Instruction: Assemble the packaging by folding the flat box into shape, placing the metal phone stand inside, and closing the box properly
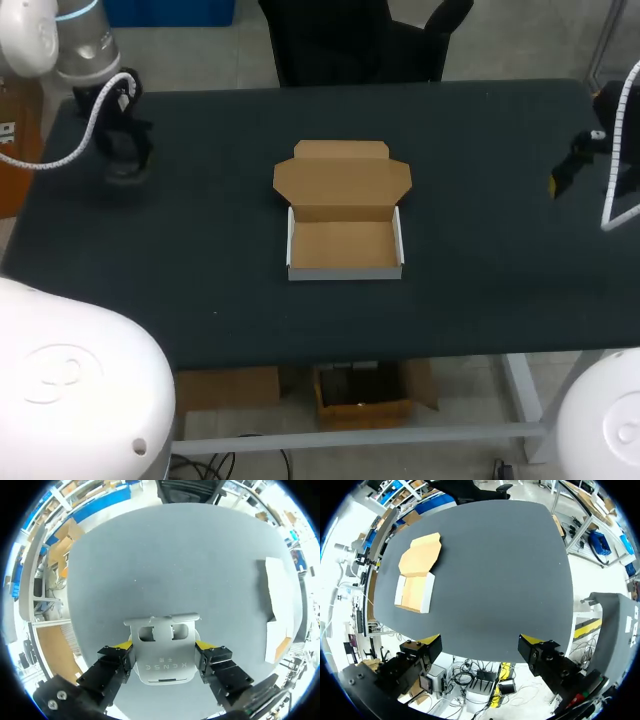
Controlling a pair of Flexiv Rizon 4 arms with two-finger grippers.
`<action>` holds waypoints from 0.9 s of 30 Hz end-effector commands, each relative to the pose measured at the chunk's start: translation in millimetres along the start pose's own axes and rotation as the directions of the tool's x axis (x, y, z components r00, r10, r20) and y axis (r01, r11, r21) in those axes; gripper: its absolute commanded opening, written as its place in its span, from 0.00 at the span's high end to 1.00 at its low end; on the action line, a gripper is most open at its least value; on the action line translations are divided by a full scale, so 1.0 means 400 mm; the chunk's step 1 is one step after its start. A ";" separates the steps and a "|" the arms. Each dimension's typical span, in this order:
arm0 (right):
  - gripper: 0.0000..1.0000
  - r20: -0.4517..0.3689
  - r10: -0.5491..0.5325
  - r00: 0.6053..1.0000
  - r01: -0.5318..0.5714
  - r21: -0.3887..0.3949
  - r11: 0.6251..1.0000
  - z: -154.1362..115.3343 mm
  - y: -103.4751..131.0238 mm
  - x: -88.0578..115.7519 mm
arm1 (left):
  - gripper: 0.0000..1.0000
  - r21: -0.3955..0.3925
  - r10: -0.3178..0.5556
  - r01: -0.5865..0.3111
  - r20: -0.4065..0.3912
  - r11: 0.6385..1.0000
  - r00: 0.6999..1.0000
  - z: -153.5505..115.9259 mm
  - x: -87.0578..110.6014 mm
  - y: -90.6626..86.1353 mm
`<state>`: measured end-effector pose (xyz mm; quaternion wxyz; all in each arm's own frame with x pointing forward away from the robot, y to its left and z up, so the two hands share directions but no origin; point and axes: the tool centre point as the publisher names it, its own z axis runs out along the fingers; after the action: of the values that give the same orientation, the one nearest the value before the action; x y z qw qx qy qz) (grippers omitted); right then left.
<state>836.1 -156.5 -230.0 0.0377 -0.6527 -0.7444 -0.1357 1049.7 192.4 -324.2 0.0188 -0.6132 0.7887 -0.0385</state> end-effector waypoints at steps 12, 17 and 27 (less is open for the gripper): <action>0.00 -0.003 -0.529 0.849 0.520 -0.179 0.835 0.006 -0.076 0.035 | 1.00 0.186 0.125 -0.125 0.017 0.974 0.992 -0.085 0.168 0.098; 0.00 0.038 -0.656 0.754 0.650 -0.193 0.735 0.029 -0.086 0.057 | 1.00 0.185 0.156 -0.158 0.021 0.970 0.987 -0.097 0.216 0.116; 0.00 0.040 -0.691 0.722 0.686 -0.175 0.707 0.040 -0.091 0.067 | 1.00 0.186 0.221 -0.227 0.053 0.956 0.974 -0.106 0.293 0.155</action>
<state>801.2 -128.7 -244.4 -0.0603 -0.3287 -0.9187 -0.2107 967.3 100.1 -288.4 0.0702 -0.5150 0.8481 -0.1031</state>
